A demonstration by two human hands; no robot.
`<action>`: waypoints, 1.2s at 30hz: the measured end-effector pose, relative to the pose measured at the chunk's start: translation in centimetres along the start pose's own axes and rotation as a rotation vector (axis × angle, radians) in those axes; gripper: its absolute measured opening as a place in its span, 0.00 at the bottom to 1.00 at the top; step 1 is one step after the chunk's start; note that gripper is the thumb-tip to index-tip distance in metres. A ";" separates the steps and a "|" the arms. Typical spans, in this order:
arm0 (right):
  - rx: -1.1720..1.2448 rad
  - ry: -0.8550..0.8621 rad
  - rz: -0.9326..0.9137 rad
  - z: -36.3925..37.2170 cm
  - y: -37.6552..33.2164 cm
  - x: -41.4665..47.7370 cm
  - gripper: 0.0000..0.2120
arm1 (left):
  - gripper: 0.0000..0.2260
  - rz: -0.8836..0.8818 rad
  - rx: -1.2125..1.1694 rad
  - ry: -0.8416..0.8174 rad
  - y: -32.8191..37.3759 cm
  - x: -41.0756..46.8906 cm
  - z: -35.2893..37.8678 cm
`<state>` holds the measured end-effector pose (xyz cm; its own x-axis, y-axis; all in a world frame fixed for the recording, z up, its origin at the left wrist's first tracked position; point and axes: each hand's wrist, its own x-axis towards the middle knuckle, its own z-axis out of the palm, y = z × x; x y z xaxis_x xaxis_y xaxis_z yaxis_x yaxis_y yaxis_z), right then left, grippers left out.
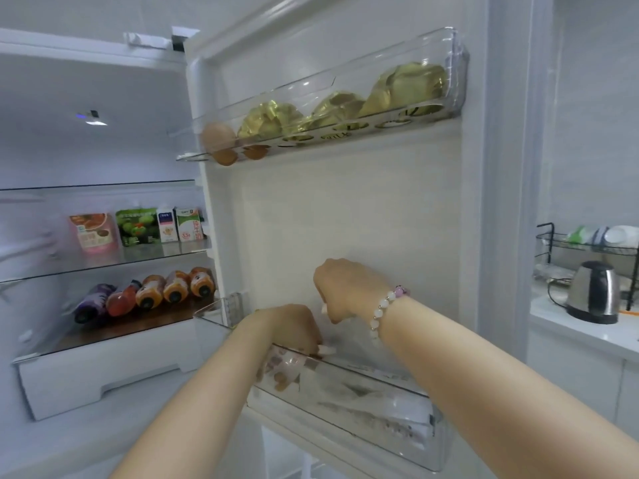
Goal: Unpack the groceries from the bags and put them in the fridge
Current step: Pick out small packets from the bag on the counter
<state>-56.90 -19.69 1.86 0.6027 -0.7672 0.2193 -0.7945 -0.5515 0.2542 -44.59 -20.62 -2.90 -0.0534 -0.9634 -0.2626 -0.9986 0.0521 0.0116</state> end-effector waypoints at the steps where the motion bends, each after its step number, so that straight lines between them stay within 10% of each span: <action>1: -0.020 0.001 0.000 0.3 -0.3 0.0 0.16 | 0.02 -0.006 -0.009 -0.007 -0.2 -0.2 -0.1; 19: -0.042 -0.006 0.021 2.2 -1.8 0.5 0.05 | 0.24 0.009 -0.044 0.134 0.1 0.5 0.7; 24: -0.022 -0.059 0.020 3.1 -2.5 0.8 0.03 | 0.06 -0.036 -0.267 0.204 -1.7 -0.7 -0.9; 36: 0.191 -0.150 0.060 4.6 -2.3 1.0 0.10 | 0.08 0.039 -0.505 0.353 -4.3 -2.7 -0.3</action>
<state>-54.81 -20.64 -2.85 0.5478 -0.8325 0.0830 -0.8366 -0.5446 0.0591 -40.11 -18.32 -1.96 -0.0011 -0.9967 0.0809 -0.8689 0.0410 0.4932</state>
